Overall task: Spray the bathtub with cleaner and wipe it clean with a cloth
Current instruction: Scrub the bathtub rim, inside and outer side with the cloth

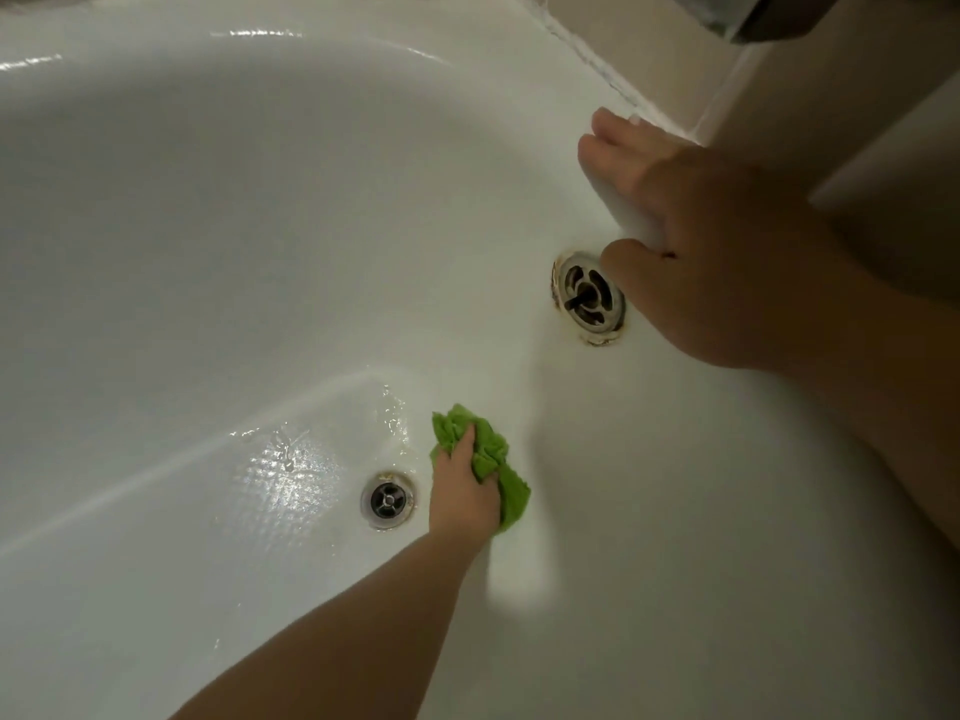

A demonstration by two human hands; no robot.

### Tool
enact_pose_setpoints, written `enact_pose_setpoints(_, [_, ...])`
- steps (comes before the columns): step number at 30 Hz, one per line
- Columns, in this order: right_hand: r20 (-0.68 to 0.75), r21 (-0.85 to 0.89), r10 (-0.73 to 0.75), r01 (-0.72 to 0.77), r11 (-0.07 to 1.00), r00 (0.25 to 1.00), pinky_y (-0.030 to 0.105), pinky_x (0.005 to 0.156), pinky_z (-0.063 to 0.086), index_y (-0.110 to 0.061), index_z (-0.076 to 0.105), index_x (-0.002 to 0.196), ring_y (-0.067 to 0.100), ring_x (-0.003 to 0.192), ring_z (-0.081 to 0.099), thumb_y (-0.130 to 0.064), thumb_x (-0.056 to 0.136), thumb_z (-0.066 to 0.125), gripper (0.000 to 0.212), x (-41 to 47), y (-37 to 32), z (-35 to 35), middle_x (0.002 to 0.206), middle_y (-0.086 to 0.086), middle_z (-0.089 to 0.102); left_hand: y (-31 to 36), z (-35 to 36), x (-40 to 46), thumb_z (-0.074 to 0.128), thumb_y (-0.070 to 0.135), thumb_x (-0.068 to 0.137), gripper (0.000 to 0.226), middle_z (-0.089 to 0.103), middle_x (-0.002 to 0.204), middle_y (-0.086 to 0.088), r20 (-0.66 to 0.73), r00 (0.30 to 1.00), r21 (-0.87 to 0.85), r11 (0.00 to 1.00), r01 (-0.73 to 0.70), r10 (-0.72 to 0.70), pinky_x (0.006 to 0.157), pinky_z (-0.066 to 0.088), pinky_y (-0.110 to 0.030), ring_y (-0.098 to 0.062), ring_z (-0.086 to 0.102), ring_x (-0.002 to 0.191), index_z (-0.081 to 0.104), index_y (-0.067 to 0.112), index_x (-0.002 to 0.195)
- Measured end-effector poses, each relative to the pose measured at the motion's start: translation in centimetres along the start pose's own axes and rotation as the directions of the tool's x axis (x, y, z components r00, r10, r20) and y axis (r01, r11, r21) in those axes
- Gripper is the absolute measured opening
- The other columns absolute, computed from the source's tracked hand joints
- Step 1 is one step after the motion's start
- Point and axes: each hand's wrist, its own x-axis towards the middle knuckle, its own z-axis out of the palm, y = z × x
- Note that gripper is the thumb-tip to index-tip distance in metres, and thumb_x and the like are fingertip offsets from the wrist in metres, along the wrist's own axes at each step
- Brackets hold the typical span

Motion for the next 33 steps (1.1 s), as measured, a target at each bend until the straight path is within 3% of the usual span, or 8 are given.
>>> enact_pose_setpoints(5, [0.042,-0.034,0.003,-0.001,0.999,0.999,0.034,0.127,0.017,-0.027,0.026,0.162,0.007,0.156,0.013,-0.038,0.087,0.033,0.077,-0.3,0.0,-0.6,0.170,-0.011,0.016,-0.2,-1.3,3.6,0.057,0.018,0.101,0.071,0.026,0.154,-0.015,-0.175,0.983,0.010,0.998,0.057,-0.054,0.117,0.035,-0.045,-0.038,0.045,0.136,0.024,0.031,0.163])
enact_pose_setpoints(8, [0.042,-0.030,0.007,-0.005,1.000,0.999,0.029,0.126,0.015,-0.025,0.027,0.162,0.008,0.156,0.013,-0.036,0.087,0.034,0.076,-0.1,0.0,-0.5,0.170,-0.010,0.017,0.3,-0.3,1.6,0.057,0.018,0.102,0.072,0.023,0.159,-0.013,-0.099,0.991,-0.021,0.996,0.089,-0.091,0.117,0.032,-0.042,-0.036,0.043,0.139,0.021,0.029,0.164])
enact_pose_setpoints(11, [0.034,0.002,0.018,-0.018,1.000,0.999,0.032,0.127,0.016,-0.024,0.029,0.162,0.008,0.156,0.015,-0.034,0.087,0.035,0.076,-0.3,0.0,-0.7,0.170,-0.009,0.019,1.3,2.2,-0.7,0.060,0.019,0.100,0.074,0.029,0.163,-0.008,0.030,0.998,-0.225,0.973,0.053,-0.047,0.122,0.032,-0.043,-0.029,0.042,0.143,0.023,0.032,0.162])
enact_pose_setpoints(14, [0.033,0.007,0.002,-0.002,1.000,0.999,0.034,0.127,0.017,-0.022,0.029,0.162,0.010,0.157,0.015,-0.032,0.088,0.035,0.075,-0.4,0.1,-0.6,0.170,-0.007,0.019,3.1,2.1,-0.5,0.066,0.026,0.096,0.075,0.041,0.159,0.001,0.028,0.999,-0.372,0.928,0.033,-0.024,0.119,0.038,-0.046,-0.022,0.046,0.141,0.029,0.040,0.160])
enact_pose_setpoints(19, [0.031,0.009,-0.004,0.003,1.000,1.000,0.034,0.127,0.018,-0.021,0.029,0.162,0.012,0.157,0.017,-0.031,0.090,0.036,0.073,-0.4,0.2,-0.6,0.170,-0.005,0.020,4.0,1.6,-0.9,0.065,0.031,0.095,0.075,0.043,0.157,-0.002,-0.020,0.996,-0.305,0.950,0.071,-0.081,0.118,0.038,-0.046,-0.027,0.048,0.139,0.029,0.038,0.160])
enact_pose_setpoints(23, [0.020,0.027,-0.017,0.016,1.000,1.000,0.036,0.127,0.022,-0.020,0.033,0.160,0.013,0.156,0.020,-0.031,0.088,0.038,0.073,-0.9,0.4,-0.8,0.169,-0.003,0.024,6.1,2.4,-5.5,0.065,0.035,0.089,0.070,0.059,0.141,0.002,0.104,0.990,-0.417,0.899,0.134,-0.099,0.108,0.049,-0.046,-0.021,0.061,0.121,0.040,0.042,0.154])
enact_pose_setpoints(27, [0.016,0.029,-0.037,0.037,0.999,0.999,0.040,0.125,0.026,-0.021,0.036,0.159,0.013,0.155,0.023,-0.031,0.090,0.038,0.071,-1.4,0.8,-0.8,0.168,-0.004,0.026,8.4,1.3,-7.6,0.074,0.035,0.088,0.068,0.064,0.132,0.012,0.100,0.993,-0.524,0.851,0.004,0.057,0.100,0.056,-0.040,-0.012,0.064,0.117,0.047,0.047,0.148])
enact_pose_setpoints(33, [-0.014,-0.018,-0.046,0.046,0.999,0.999,0.033,0.121,0.028,-0.020,0.037,0.158,0.014,0.154,0.025,-0.023,0.097,0.044,0.062,-3.7,1.3,-1.0,0.168,-0.004,0.028,10.4,0.3,-9.8,0.063,0.061,0.076,0.056,0.072,0.108,0.011,0.044,0.999,-0.390,0.920,0.016,0.001,0.098,0.056,-0.045,-0.016,0.068,0.103,0.064,0.039,0.128])
